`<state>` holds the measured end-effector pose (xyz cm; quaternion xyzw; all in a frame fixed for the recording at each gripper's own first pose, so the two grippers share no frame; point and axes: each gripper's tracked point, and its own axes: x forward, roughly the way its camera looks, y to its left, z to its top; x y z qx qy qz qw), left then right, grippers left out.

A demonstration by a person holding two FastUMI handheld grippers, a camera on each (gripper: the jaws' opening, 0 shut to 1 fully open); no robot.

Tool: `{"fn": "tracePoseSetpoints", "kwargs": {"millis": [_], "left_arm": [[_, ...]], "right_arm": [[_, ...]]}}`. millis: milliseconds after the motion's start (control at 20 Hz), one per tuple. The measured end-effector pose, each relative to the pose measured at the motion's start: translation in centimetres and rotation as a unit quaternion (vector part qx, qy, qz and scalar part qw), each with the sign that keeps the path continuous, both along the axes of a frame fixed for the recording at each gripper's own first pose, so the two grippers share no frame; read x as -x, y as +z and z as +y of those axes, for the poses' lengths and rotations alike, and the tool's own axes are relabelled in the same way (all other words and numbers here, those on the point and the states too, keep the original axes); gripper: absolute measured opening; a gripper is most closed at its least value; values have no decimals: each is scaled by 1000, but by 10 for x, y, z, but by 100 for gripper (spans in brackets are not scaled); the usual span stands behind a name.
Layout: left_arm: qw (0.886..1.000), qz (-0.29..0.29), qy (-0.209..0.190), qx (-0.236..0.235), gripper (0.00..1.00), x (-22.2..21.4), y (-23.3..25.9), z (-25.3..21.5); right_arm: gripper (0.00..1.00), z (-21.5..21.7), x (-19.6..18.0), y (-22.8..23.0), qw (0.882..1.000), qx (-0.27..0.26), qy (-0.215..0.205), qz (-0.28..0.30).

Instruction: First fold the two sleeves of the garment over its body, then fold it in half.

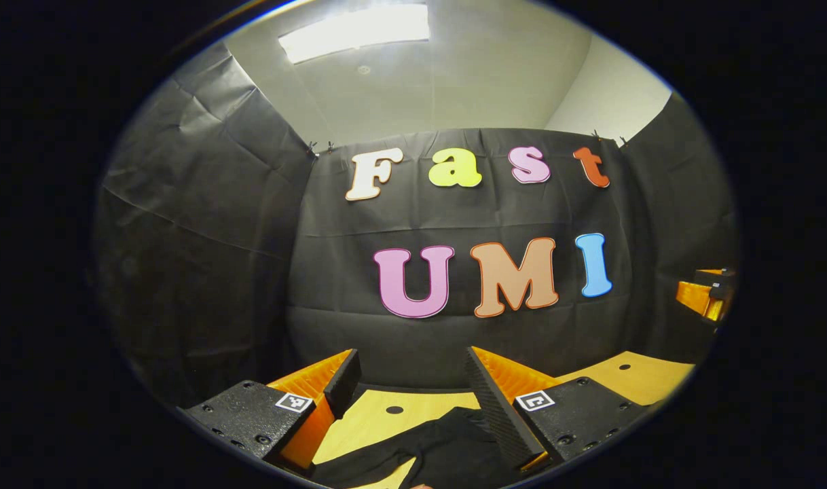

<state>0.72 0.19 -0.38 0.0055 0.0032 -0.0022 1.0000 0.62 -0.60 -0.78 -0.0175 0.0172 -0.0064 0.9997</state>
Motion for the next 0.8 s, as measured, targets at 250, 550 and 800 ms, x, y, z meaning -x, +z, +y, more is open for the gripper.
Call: {"fn": "tracePoseSetpoints", "kwargs": {"millis": [250,550,800], "left_arm": [[1000,-2,-3,3,93,2,2,-4],[1000,-6,-5,8,93,8,6,-7],[1000,-8,-7,7,92,13,8,-9]], "right_arm": [[98,-6,7,10,1000,6,-7,-13],[99,-18,20,7,1000,5,-17,-9],[98,-23,26,11,1000,2,-20,-11]]}}
